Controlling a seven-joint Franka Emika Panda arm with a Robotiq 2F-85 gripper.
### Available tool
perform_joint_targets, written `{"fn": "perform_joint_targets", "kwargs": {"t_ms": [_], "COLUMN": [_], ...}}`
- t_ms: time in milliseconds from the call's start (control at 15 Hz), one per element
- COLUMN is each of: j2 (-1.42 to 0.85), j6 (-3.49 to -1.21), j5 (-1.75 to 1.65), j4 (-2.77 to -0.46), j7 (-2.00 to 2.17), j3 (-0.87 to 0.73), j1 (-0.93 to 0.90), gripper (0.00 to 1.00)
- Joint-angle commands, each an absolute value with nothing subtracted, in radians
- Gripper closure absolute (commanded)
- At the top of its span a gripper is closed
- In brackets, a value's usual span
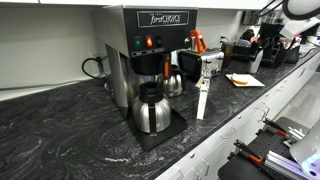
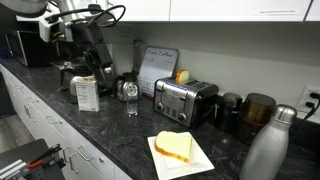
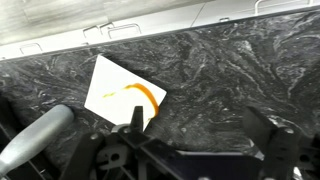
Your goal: Lower the right carriage on the toaster
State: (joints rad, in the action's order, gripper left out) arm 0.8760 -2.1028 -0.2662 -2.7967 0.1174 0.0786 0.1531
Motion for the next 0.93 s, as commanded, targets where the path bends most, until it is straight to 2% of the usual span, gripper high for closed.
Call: {"fn": "perform_joint_targets", "kwargs": {"t_ms": [0, 600, 867], "j2": [0.868, 0.856, 0.805], "j6": [-2.110, -2.124, -2.193], "j5": [-0.296, -0.312, -0.332], "j4": [-2.794, -2.793, -2.776], "j7": [0.135, 0.151, 0.132], "j3": [0.068, 0.068, 0.002], "j1": [0.162, 0.181, 0.222], "gripper": [0.00, 0.00, 0.00]}}
